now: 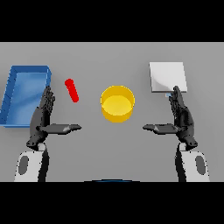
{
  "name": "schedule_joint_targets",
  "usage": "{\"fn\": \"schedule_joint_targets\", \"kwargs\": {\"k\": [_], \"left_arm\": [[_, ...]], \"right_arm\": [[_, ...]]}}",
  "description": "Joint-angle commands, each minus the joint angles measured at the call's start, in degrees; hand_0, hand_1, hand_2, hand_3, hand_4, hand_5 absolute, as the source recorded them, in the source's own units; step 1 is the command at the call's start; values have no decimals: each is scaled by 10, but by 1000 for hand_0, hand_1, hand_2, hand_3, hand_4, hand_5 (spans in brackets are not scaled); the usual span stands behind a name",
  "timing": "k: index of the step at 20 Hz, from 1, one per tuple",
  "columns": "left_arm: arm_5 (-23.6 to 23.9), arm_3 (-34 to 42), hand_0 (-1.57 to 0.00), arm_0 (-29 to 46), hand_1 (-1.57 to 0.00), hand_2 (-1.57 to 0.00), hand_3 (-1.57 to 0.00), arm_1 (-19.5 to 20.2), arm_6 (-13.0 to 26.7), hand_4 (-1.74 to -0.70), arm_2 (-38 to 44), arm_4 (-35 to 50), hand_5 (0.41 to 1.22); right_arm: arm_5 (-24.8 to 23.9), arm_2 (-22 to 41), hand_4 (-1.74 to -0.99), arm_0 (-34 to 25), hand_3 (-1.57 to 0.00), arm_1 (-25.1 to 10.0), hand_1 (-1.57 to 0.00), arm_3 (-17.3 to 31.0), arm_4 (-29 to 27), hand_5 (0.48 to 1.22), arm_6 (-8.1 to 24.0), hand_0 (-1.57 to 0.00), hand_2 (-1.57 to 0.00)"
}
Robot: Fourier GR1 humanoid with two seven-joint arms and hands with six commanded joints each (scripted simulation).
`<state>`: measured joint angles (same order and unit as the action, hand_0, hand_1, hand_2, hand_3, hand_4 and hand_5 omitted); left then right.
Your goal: Pick up the red beaker and tilt it to pour out 1 green nut into yellow bowl. Pick up the yellow bowl and place it on the metallic measuring scale.
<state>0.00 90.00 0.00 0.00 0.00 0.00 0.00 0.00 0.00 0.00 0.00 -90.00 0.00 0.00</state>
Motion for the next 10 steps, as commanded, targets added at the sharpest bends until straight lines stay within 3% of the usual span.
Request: {"fn": "schedule_joint_targets", "kwargs": {"k": [1, 6, 8, 10], "left_arm": [[0, 0, 1, 1, 1, 1, 1, 0, 0, -1202, 0, 0, 677], [-3, 5, 1, 1, 1, 1, 1, 2, 2, -1202, 1, 4, 677], [-14, 41, 1, 32, 1, 1, 1, 25, -15, -1203, -27, -30, 677], [-21, 65, 1, 41, 1, 1, 1, 39, -4, -1201, -37, -41, 674]], "right_arm": [[-1, 0, -1177, -1, 1, 1, 1, 1, 0, 572, 1, 1, 1], [-10, 5, -1177, -13, 1, 9, 1, 8, 8, 572, 8, 1, 1], [-22, 37, -1178, 13, 1, -24, 1, -20, 82, 573, -21, 1, 1], [-19, 49, -1190, 20, 1, -35, 1, -33, 103, 579, -18, 1, 1]]}}
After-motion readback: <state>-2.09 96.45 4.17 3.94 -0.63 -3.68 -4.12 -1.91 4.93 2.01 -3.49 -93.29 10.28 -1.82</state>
